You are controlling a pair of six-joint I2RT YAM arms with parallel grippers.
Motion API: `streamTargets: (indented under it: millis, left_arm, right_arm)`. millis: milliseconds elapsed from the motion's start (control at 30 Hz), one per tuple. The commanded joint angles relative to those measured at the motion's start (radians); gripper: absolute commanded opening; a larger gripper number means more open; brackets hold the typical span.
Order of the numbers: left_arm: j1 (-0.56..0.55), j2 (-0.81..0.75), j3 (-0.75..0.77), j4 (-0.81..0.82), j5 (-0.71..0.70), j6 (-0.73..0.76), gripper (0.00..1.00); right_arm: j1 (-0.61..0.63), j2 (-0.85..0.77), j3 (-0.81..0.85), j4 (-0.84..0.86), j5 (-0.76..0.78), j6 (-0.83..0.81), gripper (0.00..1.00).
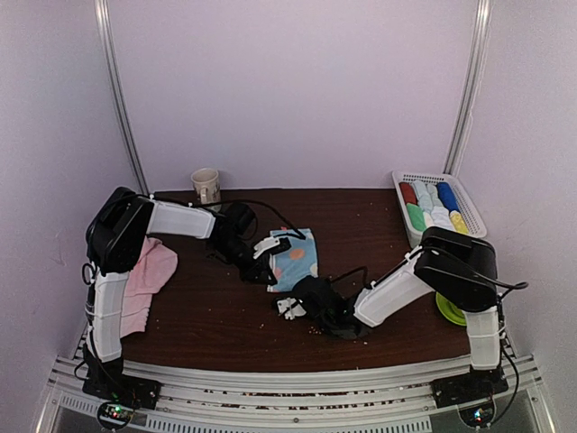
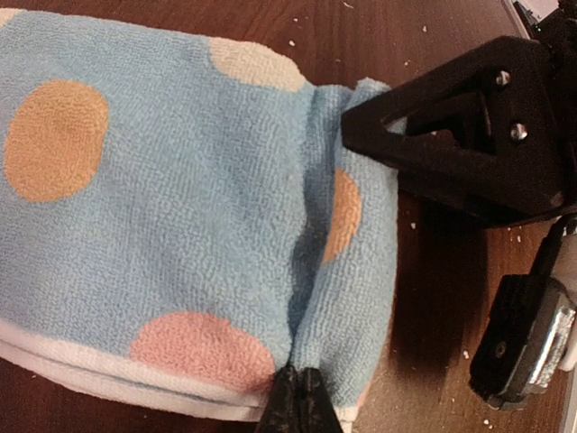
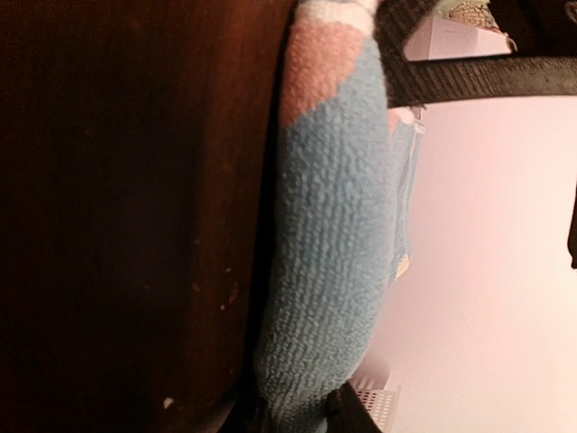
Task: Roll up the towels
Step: Roll the towel at the center of the board.
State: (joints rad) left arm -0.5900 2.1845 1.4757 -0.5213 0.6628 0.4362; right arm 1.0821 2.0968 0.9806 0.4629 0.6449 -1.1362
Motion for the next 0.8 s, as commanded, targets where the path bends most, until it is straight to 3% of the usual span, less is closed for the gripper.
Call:
streamTargets:
  millis: [0,100,367,533,767]
  left_arm:
    - [0.018,0.076,-0.045,-0.109,-0.121,0.027,0.00]
    - [0.021,0.068,-0.051,-0.111,-0.117,0.037,0.00]
    - [0.036,0.012,-0.072,-0.111,-0.116,0.066,0.00]
    - [0.048,-0.084,-0.095,-0.085,-0.146,0.077,0.44]
    - [0.058,-0.223,-0.160,-0.033,-0.193,0.097,0.78]
  right_arm:
    - [-0.013,0.044,0.046,-0.121,-0.028,0.041,0.15]
    - [-0.016,0.045,0.065,-0.143,-0.033,0.057,0.00]
    - [-0.028,0.010,0.119,-0.291,-0.118,0.158,0.00]
    - [-0.031,-0.033,0.138,-0.392,-0.194,0.236,0.00]
    - [-0.032,-0.067,0.173,-0.533,-0.294,0.335,0.00]
